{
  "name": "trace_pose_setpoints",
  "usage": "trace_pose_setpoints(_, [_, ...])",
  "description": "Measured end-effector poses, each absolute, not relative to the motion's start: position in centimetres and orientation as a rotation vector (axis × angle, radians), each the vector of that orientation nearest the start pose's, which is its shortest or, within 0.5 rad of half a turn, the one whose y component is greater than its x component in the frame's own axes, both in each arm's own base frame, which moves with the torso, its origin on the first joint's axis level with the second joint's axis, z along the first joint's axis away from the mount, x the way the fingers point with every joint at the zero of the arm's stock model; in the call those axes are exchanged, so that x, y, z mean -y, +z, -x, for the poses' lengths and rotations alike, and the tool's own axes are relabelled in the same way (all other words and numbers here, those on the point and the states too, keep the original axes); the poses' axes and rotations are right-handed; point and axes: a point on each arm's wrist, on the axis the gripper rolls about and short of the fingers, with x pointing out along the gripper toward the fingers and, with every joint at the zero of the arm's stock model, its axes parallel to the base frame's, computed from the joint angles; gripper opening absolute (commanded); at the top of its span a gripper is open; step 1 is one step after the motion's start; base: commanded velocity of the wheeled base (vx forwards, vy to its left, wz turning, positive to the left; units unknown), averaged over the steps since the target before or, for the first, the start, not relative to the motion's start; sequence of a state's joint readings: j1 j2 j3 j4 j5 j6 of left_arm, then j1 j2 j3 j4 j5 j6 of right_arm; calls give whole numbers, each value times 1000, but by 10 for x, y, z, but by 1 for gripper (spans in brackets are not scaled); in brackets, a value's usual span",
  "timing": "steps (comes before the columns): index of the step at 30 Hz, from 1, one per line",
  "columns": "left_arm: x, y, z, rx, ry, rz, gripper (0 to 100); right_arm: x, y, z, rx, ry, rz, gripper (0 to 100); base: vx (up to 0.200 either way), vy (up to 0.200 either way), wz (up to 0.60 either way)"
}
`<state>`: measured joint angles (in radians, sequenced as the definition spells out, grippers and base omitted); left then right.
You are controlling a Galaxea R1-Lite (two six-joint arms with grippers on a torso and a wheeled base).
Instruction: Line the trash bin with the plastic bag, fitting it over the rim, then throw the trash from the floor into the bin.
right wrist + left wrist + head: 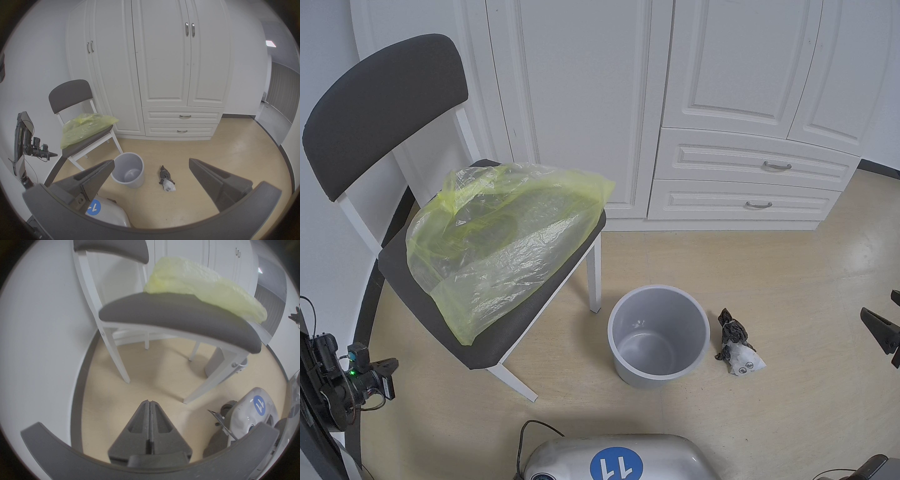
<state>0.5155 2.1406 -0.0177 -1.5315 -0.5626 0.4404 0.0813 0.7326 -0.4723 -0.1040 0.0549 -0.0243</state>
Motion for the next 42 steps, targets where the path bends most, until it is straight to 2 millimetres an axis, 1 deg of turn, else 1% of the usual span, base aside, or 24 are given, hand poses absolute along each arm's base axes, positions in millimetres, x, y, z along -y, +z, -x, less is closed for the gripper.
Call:
trace_pose_setpoints(6, [-102, 41, -187, -365, -90, -217, 0, -7, 212, -66, -156, 140, 27, 100, 0, 0, 0])
trace_pose_setpoints(13, [-99, 74, -179, -238, -48, -308, 0, -7, 213, -66, -153, 139, 27, 100, 0, 0, 0])
trace_pose_setpoints(17, [-94, 88, -175, -175, -57, -343, 0, -7, 213, -66, -150, 139, 27, 100, 0, 0, 0])
trace_pose_setpoints(22, [-87, 100, -171, -121, -73, -362, 0, -7, 213, -65, -145, 141, 27, 100, 0, 0, 0])
trace_pose_setpoints(28, [-66, 116, -170, -36, -147, -325, 0, -7, 214, -64, -139, 142, 28, 100, 0, 0, 0])
trace_pose_setpoints(32, [-47, 125, -170, 13, -229, -275, 0, -7, 214, -63, -134, 142, 28, 100, 0, 0, 0])
trace_pose_setpoints(39, [-22, 132, -169, 45, -316, -238, 0, -6, 215, -61, -118, 144, 27, 100, 0, 0, 0])
trace_pose_setpoints(40, [-19, 133, -169, 47, -321, -237, 100, -6, 215, -60, -117, 144, 28, 100, 0, 0, 0])
trace_pose_setpoints(42, [-14, 133, -169, 48, -326, -232, 100, -6, 216, -60, -113, 144, 29, 100, 0, 0, 0])
